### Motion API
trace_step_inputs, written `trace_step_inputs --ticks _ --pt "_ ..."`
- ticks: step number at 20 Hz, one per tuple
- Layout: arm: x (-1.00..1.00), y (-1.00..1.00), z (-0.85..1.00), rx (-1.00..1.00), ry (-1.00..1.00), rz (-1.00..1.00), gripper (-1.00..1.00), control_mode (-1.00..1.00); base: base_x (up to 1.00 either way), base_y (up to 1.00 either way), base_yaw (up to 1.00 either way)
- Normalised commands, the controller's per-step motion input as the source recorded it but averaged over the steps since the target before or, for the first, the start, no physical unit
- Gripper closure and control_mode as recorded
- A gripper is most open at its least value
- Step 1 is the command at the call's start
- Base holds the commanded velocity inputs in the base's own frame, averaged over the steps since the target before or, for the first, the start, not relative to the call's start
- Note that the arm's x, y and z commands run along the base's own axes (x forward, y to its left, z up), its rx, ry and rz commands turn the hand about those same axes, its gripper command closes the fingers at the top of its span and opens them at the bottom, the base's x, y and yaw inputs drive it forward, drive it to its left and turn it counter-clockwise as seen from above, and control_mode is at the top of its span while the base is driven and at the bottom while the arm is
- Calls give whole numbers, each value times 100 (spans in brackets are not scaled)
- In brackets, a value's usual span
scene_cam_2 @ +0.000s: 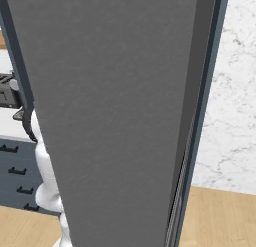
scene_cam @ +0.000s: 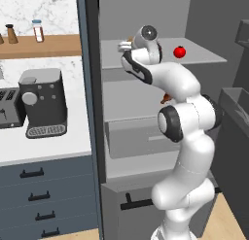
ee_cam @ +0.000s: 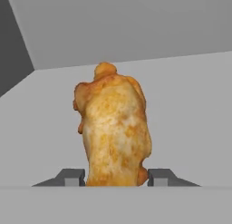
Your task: Place one tomato and one chicken drumstick in each tupperware on the nearby counter, to pack two identical lunches.
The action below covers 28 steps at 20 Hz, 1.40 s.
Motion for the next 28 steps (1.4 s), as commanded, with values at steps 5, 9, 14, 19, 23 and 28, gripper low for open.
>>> trace_step_inputs --ticks 5,9,14,19,23,28 --pt "-100 -3 36 0 0 0 100 -100 0 0 0" --pt "-100 -10 43 0 2 0 100 -100 0 0 0" --pt "-100 -30 20 0 4 0 100 -100 0 0 0" --pt "-100 -20 -7 0 5 0 100 -100 0 0 0" --pt "-100 -14 -18 -2 1 0 100 -100 0 0 0" --pt "-100 -3 -21 -8 1 3 100 -100 0 0 0"
